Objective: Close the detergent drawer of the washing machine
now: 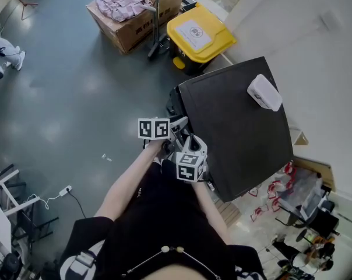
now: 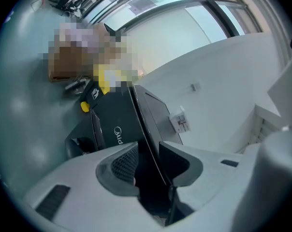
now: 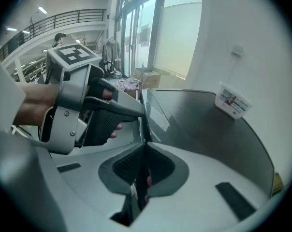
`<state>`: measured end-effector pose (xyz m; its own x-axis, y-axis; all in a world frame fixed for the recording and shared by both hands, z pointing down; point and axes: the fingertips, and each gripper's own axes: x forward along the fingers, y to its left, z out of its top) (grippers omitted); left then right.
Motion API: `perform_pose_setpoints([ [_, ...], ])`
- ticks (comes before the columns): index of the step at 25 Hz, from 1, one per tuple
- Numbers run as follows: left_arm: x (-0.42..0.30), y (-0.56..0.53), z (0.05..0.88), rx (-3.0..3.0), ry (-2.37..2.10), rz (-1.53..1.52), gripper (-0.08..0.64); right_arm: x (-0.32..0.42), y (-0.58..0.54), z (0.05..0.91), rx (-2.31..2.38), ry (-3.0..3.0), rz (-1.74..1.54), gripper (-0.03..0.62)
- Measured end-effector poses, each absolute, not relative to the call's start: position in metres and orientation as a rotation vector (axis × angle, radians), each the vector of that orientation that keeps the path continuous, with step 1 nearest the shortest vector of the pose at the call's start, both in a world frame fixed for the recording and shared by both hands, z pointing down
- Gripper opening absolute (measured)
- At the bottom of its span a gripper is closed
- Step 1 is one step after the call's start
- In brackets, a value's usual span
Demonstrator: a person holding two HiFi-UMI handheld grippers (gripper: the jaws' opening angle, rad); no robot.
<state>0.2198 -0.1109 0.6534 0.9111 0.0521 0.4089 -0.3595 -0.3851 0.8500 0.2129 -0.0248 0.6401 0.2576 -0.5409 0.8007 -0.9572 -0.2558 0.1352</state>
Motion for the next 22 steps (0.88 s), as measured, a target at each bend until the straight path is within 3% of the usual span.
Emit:
perform_pose_setpoints([
  [12,0.221,-0.111,0.651,1.931,-0.215,0.374,0.135,0.222,-0.023,0.627,1.949,-1.407,0.835,0.017],
  [14,0.215,-0.114,0.634,2.02,-0.224,0.337,0.075,0.223,-0.027,0.61,1.999,-1.466,0.826,0.017],
  [22,0.166,-0.124,0.515,2.421,-0.355,0.154,0.032,0.233,-0.047,0.511,2.247,-1.913,0.794,0.003],
])
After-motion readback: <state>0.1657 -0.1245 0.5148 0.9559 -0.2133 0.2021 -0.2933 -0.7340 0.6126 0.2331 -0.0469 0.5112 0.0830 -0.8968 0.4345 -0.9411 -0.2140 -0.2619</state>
